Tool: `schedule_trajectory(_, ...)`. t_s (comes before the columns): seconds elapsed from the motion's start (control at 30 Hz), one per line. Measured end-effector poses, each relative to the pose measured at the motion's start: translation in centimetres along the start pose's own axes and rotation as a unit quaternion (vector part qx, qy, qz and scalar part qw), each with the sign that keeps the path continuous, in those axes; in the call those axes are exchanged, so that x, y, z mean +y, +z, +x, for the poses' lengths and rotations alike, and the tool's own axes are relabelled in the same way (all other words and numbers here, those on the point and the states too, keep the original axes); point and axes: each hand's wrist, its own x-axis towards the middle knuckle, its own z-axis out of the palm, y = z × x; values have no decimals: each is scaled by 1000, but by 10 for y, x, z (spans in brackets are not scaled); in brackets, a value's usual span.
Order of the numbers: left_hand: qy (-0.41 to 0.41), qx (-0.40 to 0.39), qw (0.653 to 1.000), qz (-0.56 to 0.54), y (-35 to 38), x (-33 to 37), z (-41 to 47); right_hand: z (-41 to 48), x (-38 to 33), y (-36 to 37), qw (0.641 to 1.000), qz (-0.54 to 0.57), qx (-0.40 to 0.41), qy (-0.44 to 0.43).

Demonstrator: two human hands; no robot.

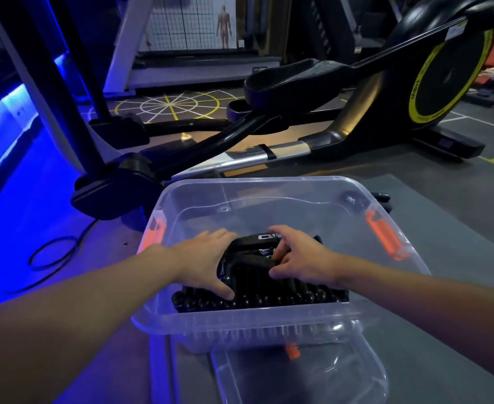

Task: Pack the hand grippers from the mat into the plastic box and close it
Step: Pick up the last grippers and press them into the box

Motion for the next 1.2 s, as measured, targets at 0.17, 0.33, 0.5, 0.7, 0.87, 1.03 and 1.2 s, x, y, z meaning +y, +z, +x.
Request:
schedule_trajectory(0.17,1,-16,1000,5,1,-2,1,2,2,3,1000,-1,-5,1)
schedule_trajectory(0.33,5,-25,999,47,4,-9,2,-2,5,6,999,20,-45,11)
schedule_trajectory(0.5,4,-41,998,40,5,-10,2,-3,4,5,998,31,-58,24)
schedule_trajectory(0.7,-2,-37,999,18,5,-12,4,-5,2,4,997,37,-63,29)
schedule_trajectory(0.87,-6,-11,1000,5,-2,-11,8,-7,1,0,998,30,-51,31)
schedule_trajectory(1.03,21,159,984,-74,-29,12,23,-12,-14,-25,998,66,22,-6)
schedule_trajectory(1.2,59,276,951,-128,-57,57,60,-22,-21,-94,966,134,214,-53)
